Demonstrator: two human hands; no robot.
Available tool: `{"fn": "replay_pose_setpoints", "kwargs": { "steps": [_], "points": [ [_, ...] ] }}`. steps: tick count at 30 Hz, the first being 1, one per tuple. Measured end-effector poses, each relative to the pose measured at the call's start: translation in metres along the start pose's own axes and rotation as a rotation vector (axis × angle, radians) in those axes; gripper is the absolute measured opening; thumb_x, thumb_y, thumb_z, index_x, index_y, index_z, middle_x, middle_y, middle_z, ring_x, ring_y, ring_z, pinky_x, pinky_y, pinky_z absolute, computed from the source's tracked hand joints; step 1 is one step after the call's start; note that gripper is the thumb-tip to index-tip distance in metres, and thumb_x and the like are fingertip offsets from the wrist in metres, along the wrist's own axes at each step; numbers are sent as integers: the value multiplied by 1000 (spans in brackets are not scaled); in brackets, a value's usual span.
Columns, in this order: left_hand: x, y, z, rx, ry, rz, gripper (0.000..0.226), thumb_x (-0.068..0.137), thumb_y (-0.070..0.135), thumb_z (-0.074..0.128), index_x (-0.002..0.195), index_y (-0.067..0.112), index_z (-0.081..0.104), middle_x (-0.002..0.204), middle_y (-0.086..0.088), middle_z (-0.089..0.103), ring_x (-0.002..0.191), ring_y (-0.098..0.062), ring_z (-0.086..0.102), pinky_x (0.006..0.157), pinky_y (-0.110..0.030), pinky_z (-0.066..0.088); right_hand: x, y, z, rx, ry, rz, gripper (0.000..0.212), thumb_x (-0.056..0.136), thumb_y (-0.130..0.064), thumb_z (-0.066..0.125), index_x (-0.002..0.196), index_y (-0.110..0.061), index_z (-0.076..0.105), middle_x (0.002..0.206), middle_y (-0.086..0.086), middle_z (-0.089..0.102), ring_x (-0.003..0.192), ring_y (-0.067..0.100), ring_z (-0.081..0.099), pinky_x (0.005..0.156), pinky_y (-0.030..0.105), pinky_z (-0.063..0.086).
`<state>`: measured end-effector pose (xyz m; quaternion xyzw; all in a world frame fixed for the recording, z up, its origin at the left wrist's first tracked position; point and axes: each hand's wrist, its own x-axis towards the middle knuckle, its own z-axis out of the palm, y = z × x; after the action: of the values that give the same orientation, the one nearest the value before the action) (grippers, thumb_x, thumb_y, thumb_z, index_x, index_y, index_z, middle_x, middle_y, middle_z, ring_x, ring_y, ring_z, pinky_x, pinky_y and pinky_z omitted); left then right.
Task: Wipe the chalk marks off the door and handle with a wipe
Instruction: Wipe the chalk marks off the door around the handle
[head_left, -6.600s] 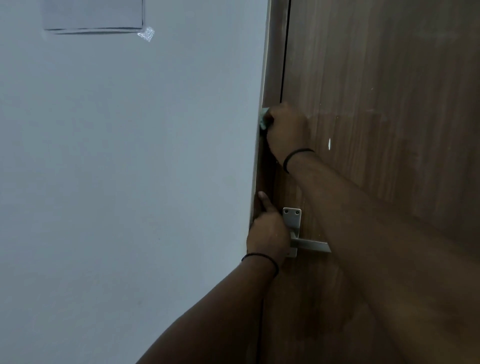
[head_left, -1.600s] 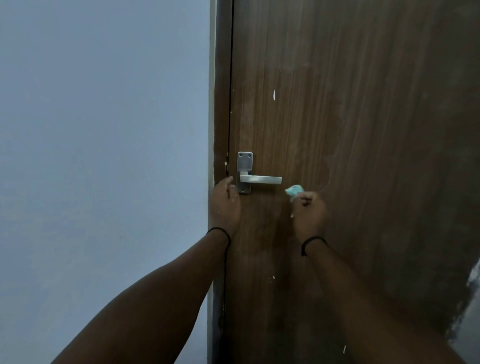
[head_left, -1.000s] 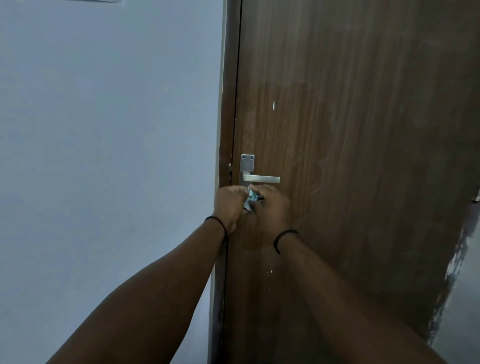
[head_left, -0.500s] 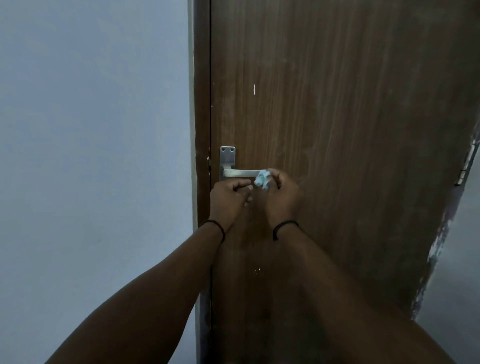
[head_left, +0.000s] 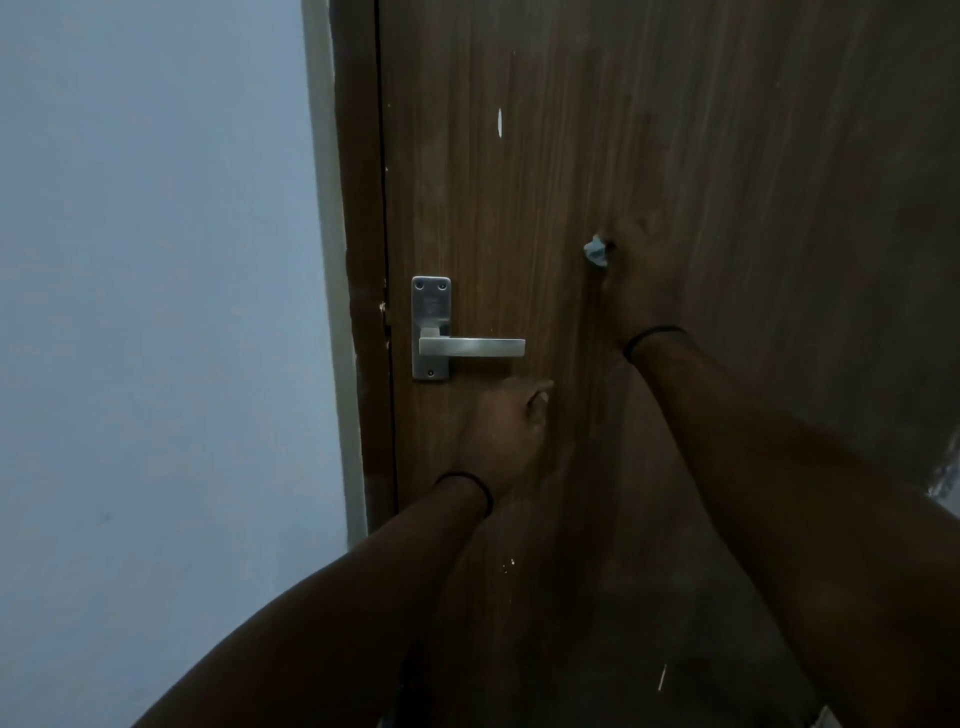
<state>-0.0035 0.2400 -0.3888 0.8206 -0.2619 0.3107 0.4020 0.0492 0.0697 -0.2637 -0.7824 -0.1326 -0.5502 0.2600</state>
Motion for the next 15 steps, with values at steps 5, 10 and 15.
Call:
{"fn": "replay_pose_setpoints", "kwargs": {
  "steps": [5,10,15],
  "points": [
    [-13,-24,12,15,120,-93,20,99,12,50,104,9,69,105,-3,69,93,-2,56,79,2,34,-93,23,22,-48,205,367,20,95,-16,50,102,-5,64,112,18,59,96,6,48,78,5,28],
    [-22,-33,10,41,208,-197,19,97,11,50,104,11,68,104,-1,69,92,-1,54,76,1,35,-206,-11,55,82,-242,351,9,86,1,59,85,-5,65,93,12,61,85,23,57,75,22,37],
    [-37,-30,-8,1,263,-237,21,100,13,48,112,10,65,112,-2,66,101,-8,57,89,-19,39,-180,-51,54,435,-267,465,19,89,-10,60,79,-26,64,82,-15,62,81,-1,58,73,12,46]
  ]
}}
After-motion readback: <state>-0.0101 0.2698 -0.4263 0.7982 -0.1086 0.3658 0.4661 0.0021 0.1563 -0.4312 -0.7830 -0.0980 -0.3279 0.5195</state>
